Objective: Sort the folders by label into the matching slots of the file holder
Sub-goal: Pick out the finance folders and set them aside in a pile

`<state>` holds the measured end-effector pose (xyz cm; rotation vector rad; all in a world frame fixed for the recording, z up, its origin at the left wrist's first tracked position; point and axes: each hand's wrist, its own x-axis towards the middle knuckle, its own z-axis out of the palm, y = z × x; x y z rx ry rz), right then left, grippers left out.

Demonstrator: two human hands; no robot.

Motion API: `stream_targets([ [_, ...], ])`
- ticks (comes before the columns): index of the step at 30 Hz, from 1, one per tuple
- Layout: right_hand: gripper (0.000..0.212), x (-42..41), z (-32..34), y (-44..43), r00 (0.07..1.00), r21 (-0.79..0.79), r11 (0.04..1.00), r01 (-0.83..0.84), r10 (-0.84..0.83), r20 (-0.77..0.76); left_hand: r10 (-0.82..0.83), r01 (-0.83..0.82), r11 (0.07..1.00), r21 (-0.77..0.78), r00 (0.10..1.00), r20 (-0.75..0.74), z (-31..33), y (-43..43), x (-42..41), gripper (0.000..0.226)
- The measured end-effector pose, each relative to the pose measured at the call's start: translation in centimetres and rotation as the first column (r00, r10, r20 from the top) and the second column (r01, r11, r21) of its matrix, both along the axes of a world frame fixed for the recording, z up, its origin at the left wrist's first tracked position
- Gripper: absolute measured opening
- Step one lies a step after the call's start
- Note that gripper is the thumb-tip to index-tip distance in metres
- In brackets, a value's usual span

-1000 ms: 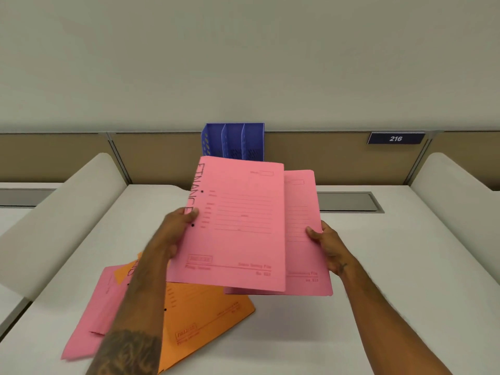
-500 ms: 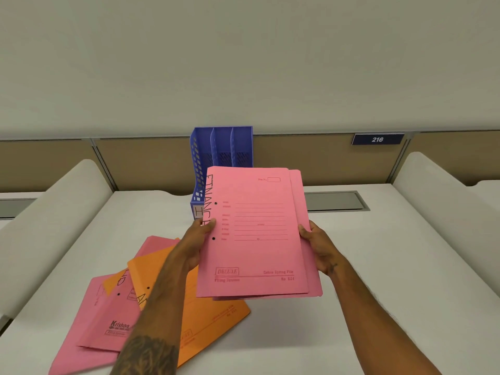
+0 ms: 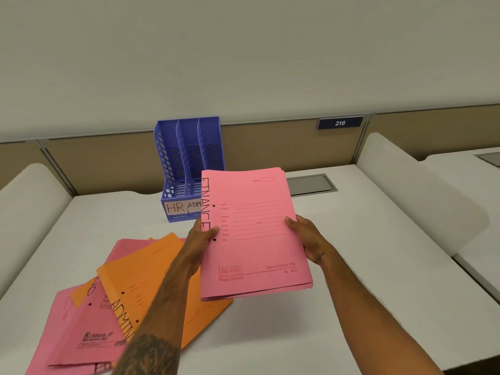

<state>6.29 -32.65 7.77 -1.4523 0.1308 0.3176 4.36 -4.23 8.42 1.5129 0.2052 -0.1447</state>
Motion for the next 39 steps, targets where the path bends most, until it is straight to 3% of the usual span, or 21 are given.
stream_targets([
  [11,0.031,-1.0,-2.5,-11.6,0.996,-0.128,0.990,0.052,-0.061,-0.067,-0.175,0.177,0.962,0.208,0.984,-0.028,-2.2,-10.7,-0.2,0.038],
  [18,0.034,-0.6,-5.4,-20.7,0.993,-0.294,0.955,0.042,-0.073,-0.093,-0.128,0.148,0.945,0.292,0.988,-0.084,-5.0,-20.2,-2.3,0.036],
  [24,0.036,-1.5,-8.5,-24.9,0.994,-0.543,0.840,-0.008,-0.054,-0.097,-0.039,0.098,0.884,0.456,0.990,-0.138,-8.4,-25.3,-3.9,0.043],
  [30,0.034,-1.4,-11.0,-26.8,0.991,-0.789,0.605,-0.102,-0.004,-0.131,-0.066,0.176,0.820,0.544,0.974,-0.215,-11.7,-28.9,-3.5,0.043],
  [39,0.037,-0.8,-12.0,-26.7,0.986,-0.883,0.444,-0.152,0.009,-0.165,0.022,0.232,0.723,0.651,0.933,-0.358,-13.2,-30.0,-2.6,0.056],
])
